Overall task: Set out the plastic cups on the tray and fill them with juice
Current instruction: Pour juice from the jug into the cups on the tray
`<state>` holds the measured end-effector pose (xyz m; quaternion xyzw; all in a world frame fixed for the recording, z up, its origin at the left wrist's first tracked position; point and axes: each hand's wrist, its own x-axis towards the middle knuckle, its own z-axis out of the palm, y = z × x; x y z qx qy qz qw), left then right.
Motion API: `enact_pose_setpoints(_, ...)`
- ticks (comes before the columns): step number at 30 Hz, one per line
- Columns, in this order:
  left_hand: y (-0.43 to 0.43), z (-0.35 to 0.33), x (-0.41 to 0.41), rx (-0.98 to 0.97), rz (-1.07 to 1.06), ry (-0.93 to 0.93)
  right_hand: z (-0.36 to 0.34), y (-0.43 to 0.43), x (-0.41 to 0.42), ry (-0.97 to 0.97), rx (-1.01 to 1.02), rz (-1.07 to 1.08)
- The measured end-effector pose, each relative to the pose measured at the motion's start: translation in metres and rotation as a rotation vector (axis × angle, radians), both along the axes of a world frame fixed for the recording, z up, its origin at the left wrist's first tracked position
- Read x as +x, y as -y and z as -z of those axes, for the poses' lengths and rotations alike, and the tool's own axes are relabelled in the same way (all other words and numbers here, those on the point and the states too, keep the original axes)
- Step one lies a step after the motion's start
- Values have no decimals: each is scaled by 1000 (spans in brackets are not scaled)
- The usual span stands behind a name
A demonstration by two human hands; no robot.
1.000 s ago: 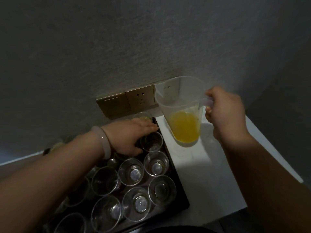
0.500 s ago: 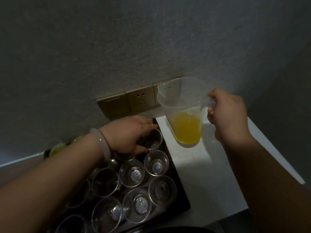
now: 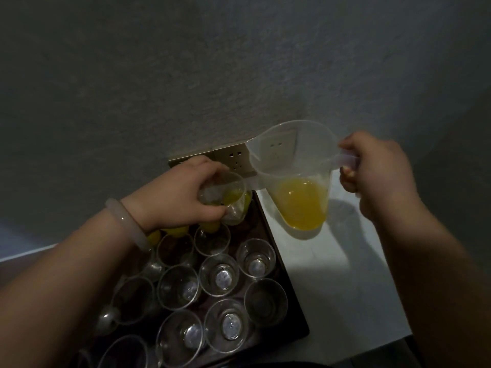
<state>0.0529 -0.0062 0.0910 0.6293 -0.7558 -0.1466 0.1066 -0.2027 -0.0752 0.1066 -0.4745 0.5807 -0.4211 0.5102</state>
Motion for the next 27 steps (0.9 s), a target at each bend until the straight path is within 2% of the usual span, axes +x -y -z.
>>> enact_pose_setpoints(5, -8, -5, 5, -47, -50, 25, -28, -3, 6, -92, -33, -182)
enact_pose_setpoints(12, -15, -2, 1, -62, -29, 122, -56, -7, 37, -455, -186, -443)
enact_pose_setpoints(18, -18, 0, -1, -32, -23, 189, -77, -13, 62, -745, -288, -487)
enact_pose_setpoints(27, -19, 3, 1, -49, -29, 185, -84, -26, 81, -858, -304, -495)
